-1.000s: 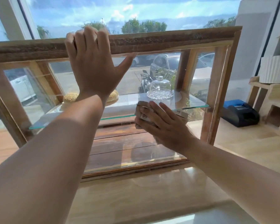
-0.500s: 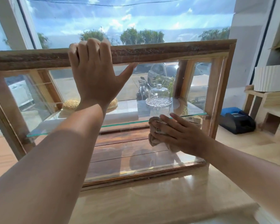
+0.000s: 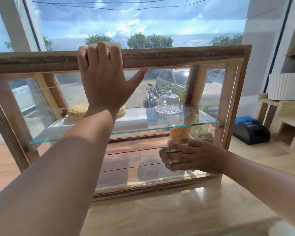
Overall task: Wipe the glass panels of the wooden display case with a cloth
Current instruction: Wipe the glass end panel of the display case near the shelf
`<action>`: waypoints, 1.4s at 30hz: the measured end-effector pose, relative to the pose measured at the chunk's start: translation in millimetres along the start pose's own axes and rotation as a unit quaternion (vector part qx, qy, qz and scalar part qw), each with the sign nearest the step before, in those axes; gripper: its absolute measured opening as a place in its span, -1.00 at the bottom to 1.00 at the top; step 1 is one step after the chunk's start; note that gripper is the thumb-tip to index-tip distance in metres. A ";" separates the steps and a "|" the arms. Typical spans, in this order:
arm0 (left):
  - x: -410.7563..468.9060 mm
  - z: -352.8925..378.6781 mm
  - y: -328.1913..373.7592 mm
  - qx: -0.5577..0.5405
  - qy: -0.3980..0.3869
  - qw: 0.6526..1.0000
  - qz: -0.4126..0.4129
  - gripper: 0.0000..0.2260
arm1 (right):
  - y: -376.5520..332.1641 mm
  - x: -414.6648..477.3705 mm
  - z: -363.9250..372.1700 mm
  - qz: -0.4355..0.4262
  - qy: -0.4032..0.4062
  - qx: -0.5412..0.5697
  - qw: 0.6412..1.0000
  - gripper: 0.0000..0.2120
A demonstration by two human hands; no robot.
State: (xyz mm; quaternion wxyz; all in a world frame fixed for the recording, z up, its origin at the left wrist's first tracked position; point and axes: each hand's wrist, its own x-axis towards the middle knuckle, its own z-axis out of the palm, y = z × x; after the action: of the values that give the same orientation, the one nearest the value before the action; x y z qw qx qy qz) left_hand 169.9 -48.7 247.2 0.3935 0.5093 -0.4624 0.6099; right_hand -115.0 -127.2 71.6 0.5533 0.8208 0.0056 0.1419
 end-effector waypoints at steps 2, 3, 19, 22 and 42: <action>0.2 0.2 -0.2 0.001 -0.002 1.000 0.000 -0.31 | 13.3 21.8 -7.2 0.052 0.030 0.011 0.998 -0.64; 0.1 0.2 -0.4 0.001 -0.002 1.000 0.000 -0.31 | 14.8 37.9 -9.6 0.080 0.057 0.017 0.995 -0.65; -0.6 3.5 0.1 0.015 0.041 0.999 0.006 -0.34 | -36.2 -17.4 5.3 0.012 0.001 0.040 0.999 -0.62; -1.3 4.4 0.6 0.015 0.043 0.999 0.005 -0.33 | -21.8 -6.8 2.1 0.080 0.024 0.043 0.996 -0.65; -0.4 1.1 0.3 0.002 0.020 1.000 -0.011 -0.32 | -72.1 -49.2 -30.6 0.239 -0.053 0.169 0.955 -0.51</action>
State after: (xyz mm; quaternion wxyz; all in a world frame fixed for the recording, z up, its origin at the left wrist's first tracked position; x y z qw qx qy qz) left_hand 170.0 -49.9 246.9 0.4080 0.5026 -0.4478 0.6168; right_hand -158.9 -79.7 5.5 0.3559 0.8860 -0.1963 0.2233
